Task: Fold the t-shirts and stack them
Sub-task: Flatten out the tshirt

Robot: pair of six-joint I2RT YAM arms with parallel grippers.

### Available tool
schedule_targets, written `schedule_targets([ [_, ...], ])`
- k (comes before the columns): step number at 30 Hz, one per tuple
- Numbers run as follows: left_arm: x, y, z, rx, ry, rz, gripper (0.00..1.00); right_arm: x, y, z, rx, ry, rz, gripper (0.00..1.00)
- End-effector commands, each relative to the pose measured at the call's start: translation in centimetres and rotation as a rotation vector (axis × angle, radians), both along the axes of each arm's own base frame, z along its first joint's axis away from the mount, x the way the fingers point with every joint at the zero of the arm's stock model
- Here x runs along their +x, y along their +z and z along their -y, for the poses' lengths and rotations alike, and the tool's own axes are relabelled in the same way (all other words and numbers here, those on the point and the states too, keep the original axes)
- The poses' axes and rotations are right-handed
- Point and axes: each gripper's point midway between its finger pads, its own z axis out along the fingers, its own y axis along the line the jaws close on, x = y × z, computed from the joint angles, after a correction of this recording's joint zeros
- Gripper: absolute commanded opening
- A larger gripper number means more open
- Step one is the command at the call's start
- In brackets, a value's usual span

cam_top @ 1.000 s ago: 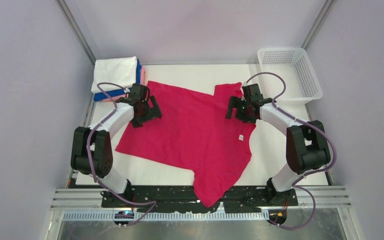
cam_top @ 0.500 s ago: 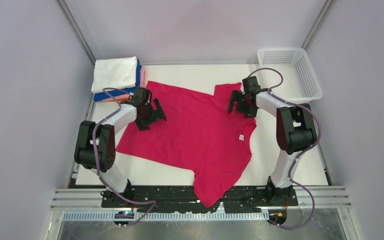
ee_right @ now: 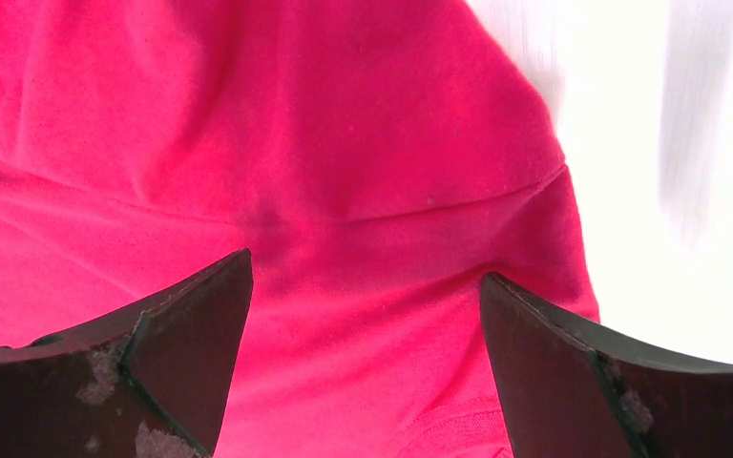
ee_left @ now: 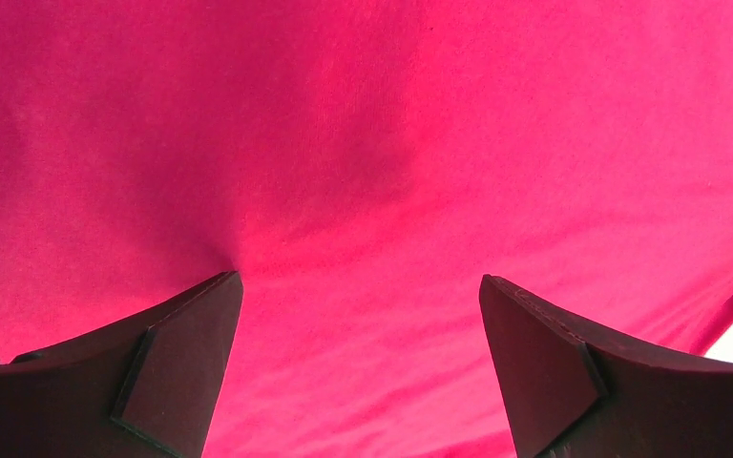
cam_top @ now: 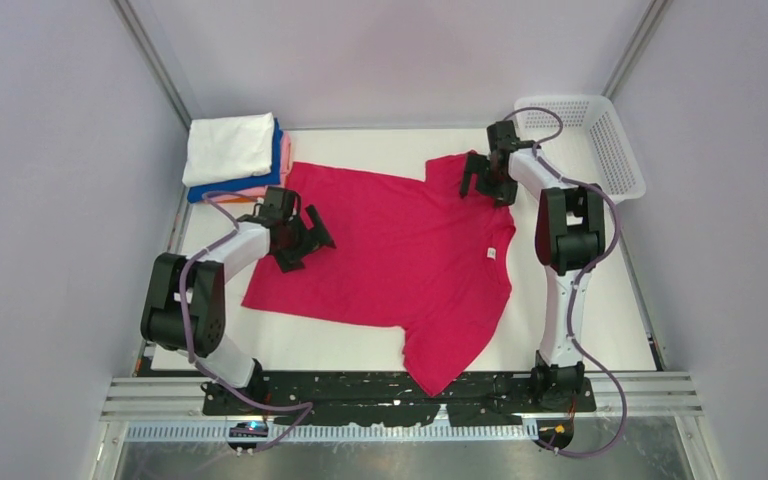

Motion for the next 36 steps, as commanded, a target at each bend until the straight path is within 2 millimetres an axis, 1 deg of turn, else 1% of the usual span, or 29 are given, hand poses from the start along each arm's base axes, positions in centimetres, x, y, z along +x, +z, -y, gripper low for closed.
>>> schedule_targets([
  [1, 0.6, 1.9, 0.2, -0.014, 0.002, 0.065, 1.0, 1.9, -0.1, 0.1, -0.012, 0.068, -0.025, 0.97],
  [2, 0.5, 2.0, 0.2, -0.008, -0.003, 0.056, 0.99, 3.1, 0.1, -0.1, -0.006, 0.094, -0.01, 0.97],
  [3, 0.4, 2.0, 0.1, -0.002, -0.01, 0.05, 1.0, 3.0, 0.1, -0.1, -0.007, 0.104, -0.03, 0.99],
  [4, 0.4, 2.1, 0.1, -0.002, -0.013, 0.049, 1.0, 4.0, 0.1, -0.1, -0.013, 0.125, -0.018, 0.99],
  [5, 0.3, 2.3, 0.2, -0.004, -0.016, 0.056, 1.0, 3.9, 0.0, 0.0, -0.021, 0.133, -0.036, 0.94],
  [6, 0.3, 2.7, 0.2, -0.006, -0.018, 0.067, 1.0, 4.8, 0.1, 0.2, -0.041, 0.149, -0.022, 0.92],
  [7, 0.3, 3.1, 0.1, -0.004, -0.017, 0.08, 1.0, 4.8, 0.0, 0.5, -0.056, 0.166, -0.028, 0.9],
  [8, 0.2, 3.4, 0.0, 0.0, -0.016, 0.089, 1.0, 5.6, 0.2, 0.7, -0.073, 0.167, -0.012, 0.95],
  [9, 0.2, 3.8, -0.2, 0.005, -0.015, 0.103, 1.0, 5.7, -0.2, 1.1, -0.092, 0.18, -0.015, 0.98],
  [10, 0.0, 4.1, -0.4, 0.012, -0.012, 0.11, 1.0, 6.4, 0.2, 1.5, -0.113, 0.182, 0.005, 0.99],
  [11, -0.2, 4.3, -0.6, 0.019, -0.01, 0.116, 1.0, 6.7, 0.1, 1.8, -0.126, 0.198, 0.013, 0.99],
  [12, -0.6, 4.5, -0.9, 0.028, -0.005, 0.116, 1.0, 7.3, 0.4, 2.5, -0.16, 0.191, 0.029, 0.98],
  [13, -0.9, 4.5, -1.2, 0.044, 0.004, 0.115, 1.0, 7.5, 0.1, 2.8, -0.175, 0.204, 0.031, 0.96],
  [14, -1.3, 4.5, -1.5, 0.054, 0.011, 0.109, 1.0, 8.1, 0.6, 2.9, -0.184, 0.21, 0.05, 0.96],
  [16, -2.2, 4.4, -2.2, 0.078, 0.028, 0.102, 1.0, 8.8, 0.8, 3.1, -0.201, 0.233, 0.074, 0.96],
  [20, -4.2, 3.9, -3.2, 0.104, 0.06, 0.074, 1.0, 10.7, 2.5, 3.6, -0.252, 0.257, 0.16, 0.96],
  [22, -5.5, 3.3, -4.1, 0.13, 0.094, 0.058, 1.0, 11.5, 3.9, 3.1, -0.24, 0.268, 0.21, 0.96],
  [24, -6.6, 2.8, -4.8, 0.144, 0.123, 0.045, 0.99, 12.0, 6.6, 2.6, -0.22, 0.271, 0.275, 0.95],
  [25, -7.0, 2.6, -5.2, 0.149, 0.141, 0.039, 0.99, 11.9, 7.2, 1.8, -0.188, 0.291, 0.29, 0.95],
  [26, -7.5, 2.3, -5.6, 0.154, 0.16, 0.032, 1.0, 12.0, 9.1, 1.3, -0.18, 0.299, 0.33, 0.95],
  [27, -7.9, 2.2, -6.0, 0.151, 0.177, 0.031, 1.0, 11.6, 9.5, 0.9, -0.173, 0.305, 0.335, 0.95],
  [28, -8.2, 2.1, -6.6, 0.143, 0.201, 0.026, 1.0, 11.5, 11.8, 0.3, -0.169, 0.311, 0.38, 0.96],
  [29, -8.6, 1.8, -7.2, 0.132, 0.234, 0.022, 1.0, 10.9, 11.8, 0.0, -0.166, 0.32, 0.373, 0.95],
  [30, -8.6, 1.9, -7.7, 0.116, 0.264, 0.039, 1.0, 10.5, 14.2, -0.6, -0.167, 0.325, 0.422, 0.95],
  [31, -8.9, 1.6, -8.0, 0.1, 0.292, 0.041, 1.0, 9.7, 13.6, -0.9, -0.167, 0.334, 0.401, 0.95],
  [32, -9.1, 1.3, -8.4, 0.091, 0.319, 0.044, 0.99, 8.8, 14.7, -1.4, -0.171, 0.341, 0.422, 0.95],
  [33, -9.4, 1.0, -8.7, 0.087, 0.344, 0.042, 0.98, 8.4, 15.2, -1.7, -0.176, 0.343, 0.433, 0.95],
  [34, -9.7, 0.7, -9.0, 0.096, 0.366, 0.035, 0.96, 7.4, 16.2, -2.2, -0.184, 0.346, 0.456, 0.95],
  [36, -10.4, 0.2, -9.9, 0.134, 0.406, 0.006, 0.92, 6.0, 17.6, -2.4, -0.216, 0.329, 0.485, 0.95],
])
